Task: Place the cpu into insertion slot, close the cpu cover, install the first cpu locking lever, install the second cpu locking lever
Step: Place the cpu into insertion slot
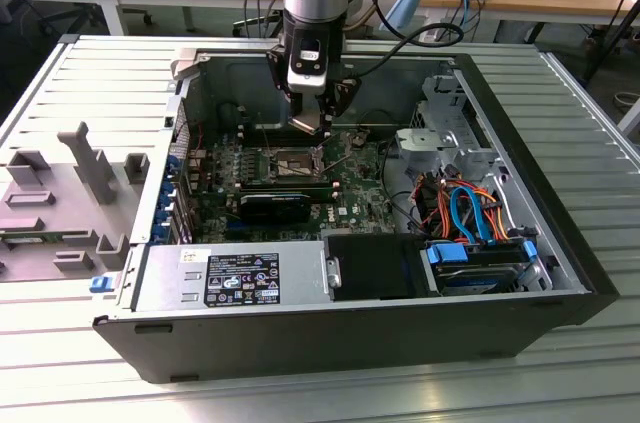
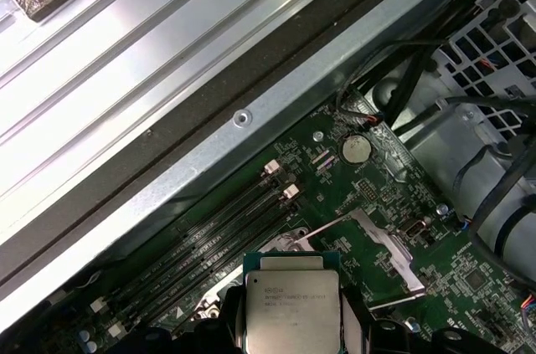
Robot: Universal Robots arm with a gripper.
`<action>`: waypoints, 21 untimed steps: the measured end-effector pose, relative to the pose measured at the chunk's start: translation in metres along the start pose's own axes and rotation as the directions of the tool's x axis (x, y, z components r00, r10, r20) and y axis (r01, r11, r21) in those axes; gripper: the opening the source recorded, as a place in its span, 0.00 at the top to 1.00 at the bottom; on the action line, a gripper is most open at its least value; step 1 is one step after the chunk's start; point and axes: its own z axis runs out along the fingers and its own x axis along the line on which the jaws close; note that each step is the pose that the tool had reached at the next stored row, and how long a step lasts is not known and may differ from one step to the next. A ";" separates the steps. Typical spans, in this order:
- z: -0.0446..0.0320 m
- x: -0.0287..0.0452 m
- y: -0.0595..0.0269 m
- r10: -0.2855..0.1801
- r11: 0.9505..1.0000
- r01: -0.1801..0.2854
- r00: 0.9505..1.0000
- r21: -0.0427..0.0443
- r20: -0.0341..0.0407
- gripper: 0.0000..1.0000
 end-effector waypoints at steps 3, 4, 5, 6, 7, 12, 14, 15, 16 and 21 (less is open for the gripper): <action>0.0001 0.0000 0.0000 0.002 1.000 -0.002 1.000 0.000 0.000 0.45; 0.0000 0.0000 0.0000 0.002 1.000 -0.002 1.000 0.000 0.000 0.45; 0.0001 0.0000 0.0000 0.003 1.000 -0.003 1.000 0.000 0.000 0.45; 0.0001 0.0000 0.0000 0.003 1.000 -0.003 1.000 0.000 0.000 0.45; 0.0001 0.0000 0.0000 0.005 1.000 -0.005 1.000 0.000 0.000 0.45; 0.0001 0.0000 0.0000 0.008 1.000 -0.008 1.000 0.000 0.000 0.45; 0.0002 0.0000 0.0000 0.010 1.000 -0.010 1.000 0.000 0.000 0.45; 0.0002 0.0000 0.0000 0.011 1.000 -0.011 1.000 0.000 0.000 0.45; 0.0002 0.0000 0.0000 0.011 1.000 -0.011 1.000 0.000 0.000 0.45; 0.0003 0.0000 0.0000 0.015 1.000 -0.015 1.000 0.000 0.001 0.45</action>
